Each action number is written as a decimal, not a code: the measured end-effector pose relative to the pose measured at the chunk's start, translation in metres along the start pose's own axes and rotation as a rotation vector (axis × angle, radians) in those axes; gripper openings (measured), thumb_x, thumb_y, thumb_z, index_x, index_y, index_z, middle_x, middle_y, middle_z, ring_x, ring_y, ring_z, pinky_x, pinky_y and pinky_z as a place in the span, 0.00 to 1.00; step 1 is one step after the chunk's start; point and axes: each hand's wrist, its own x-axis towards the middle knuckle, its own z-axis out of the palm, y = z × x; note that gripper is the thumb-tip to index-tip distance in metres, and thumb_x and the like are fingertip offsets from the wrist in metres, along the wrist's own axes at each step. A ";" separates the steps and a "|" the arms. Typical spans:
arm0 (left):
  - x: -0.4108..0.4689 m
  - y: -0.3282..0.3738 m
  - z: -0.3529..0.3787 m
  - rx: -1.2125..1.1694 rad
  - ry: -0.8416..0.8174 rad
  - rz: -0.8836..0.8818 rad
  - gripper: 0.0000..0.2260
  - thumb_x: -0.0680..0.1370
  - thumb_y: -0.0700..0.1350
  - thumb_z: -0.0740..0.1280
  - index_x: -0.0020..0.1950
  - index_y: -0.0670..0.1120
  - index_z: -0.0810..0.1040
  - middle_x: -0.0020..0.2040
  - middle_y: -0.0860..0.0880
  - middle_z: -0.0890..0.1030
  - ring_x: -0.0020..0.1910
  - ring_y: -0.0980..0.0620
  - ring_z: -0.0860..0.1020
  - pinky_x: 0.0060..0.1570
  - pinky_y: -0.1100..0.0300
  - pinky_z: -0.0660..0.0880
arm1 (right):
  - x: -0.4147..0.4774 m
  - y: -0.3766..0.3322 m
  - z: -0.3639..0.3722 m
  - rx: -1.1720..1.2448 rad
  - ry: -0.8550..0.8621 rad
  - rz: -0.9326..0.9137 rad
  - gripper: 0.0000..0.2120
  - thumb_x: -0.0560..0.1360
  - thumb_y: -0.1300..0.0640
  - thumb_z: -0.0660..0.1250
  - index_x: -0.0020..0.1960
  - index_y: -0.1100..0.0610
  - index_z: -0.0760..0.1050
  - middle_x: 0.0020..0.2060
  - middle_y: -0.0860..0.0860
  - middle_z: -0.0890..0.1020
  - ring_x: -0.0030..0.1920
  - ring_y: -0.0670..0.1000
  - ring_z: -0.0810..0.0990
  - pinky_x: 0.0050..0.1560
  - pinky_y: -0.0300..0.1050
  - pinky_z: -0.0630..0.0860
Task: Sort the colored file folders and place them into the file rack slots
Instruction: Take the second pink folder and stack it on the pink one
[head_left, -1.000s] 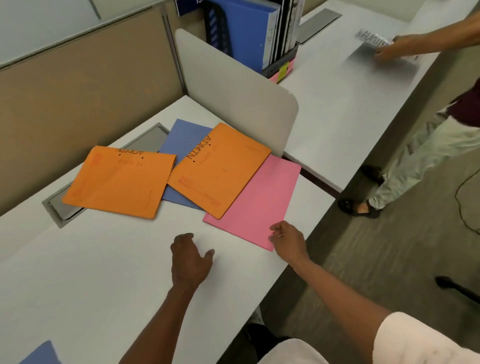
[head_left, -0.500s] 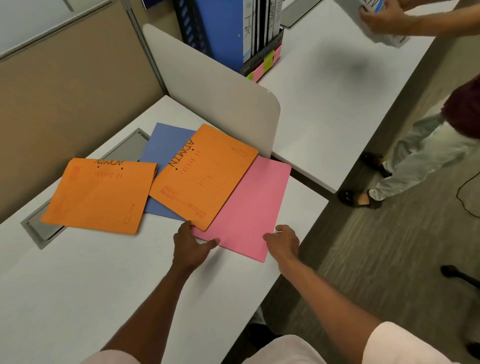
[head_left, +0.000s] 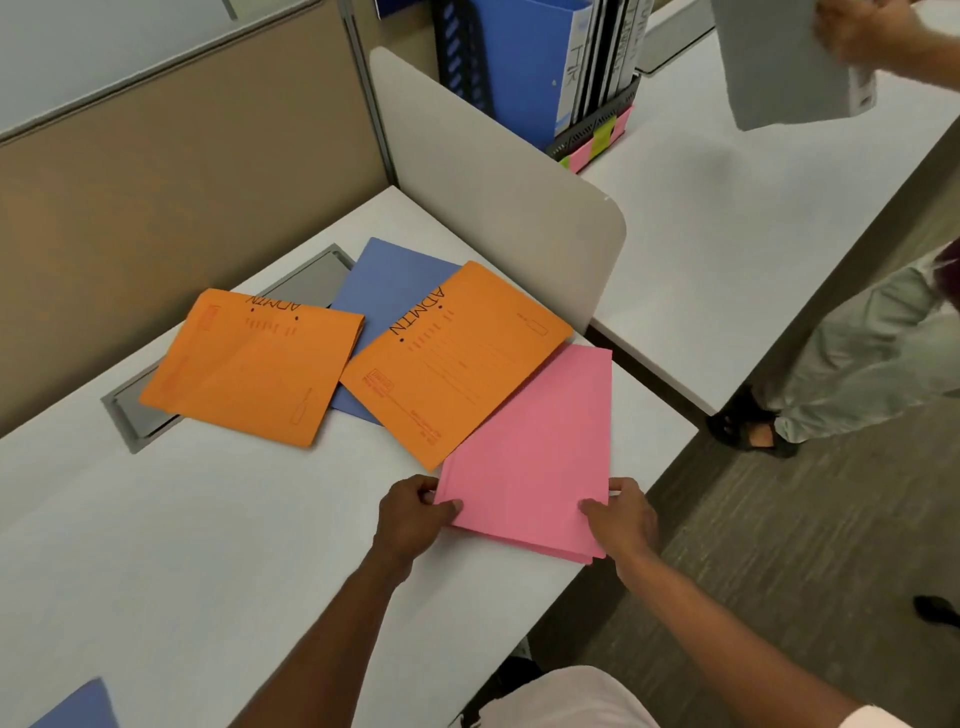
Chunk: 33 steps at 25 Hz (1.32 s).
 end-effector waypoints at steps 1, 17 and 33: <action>-0.003 -0.002 0.003 -0.068 -0.018 -0.030 0.10 0.74 0.46 0.77 0.53 0.46 0.85 0.48 0.48 0.86 0.48 0.47 0.84 0.48 0.53 0.82 | -0.001 0.004 -0.001 -0.022 0.005 -0.004 0.17 0.77 0.54 0.76 0.60 0.52 0.71 0.56 0.54 0.81 0.52 0.56 0.81 0.46 0.49 0.80; -0.108 -0.025 -0.011 -0.289 -0.363 -0.109 0.10 0.78 0.38 0.75 0.57 0.39 0.82 0.53 0.45 0.88 0.53 0.44 0.86 0.49 0.53 0.85 | -0.026 0.044 -0.050 0.474 -0.132 0.070 0.08 0.77 0.61 0.76 0.55 0.60 0.83 0.49 0.59 0.89 0.50 0.62 0.87 0.47 0.55 0.83; -0.222 -0.061 -0.078 0.230 -0.218 0.315 0.14 0.80 0.53 0.71 0.64 0.58 0.76 0.57 0.63 0.81 0.48 0.64 0.78 0.42 0.77 0.69 | -0.149 0.093 -0.045 0.773 -0.324 0.040 0.19 0.72 0.66 0.72 0.63 0.59 0.79 0.56 0.58 0.88 0.53 0.55 0.88 0.58 0.56 0.83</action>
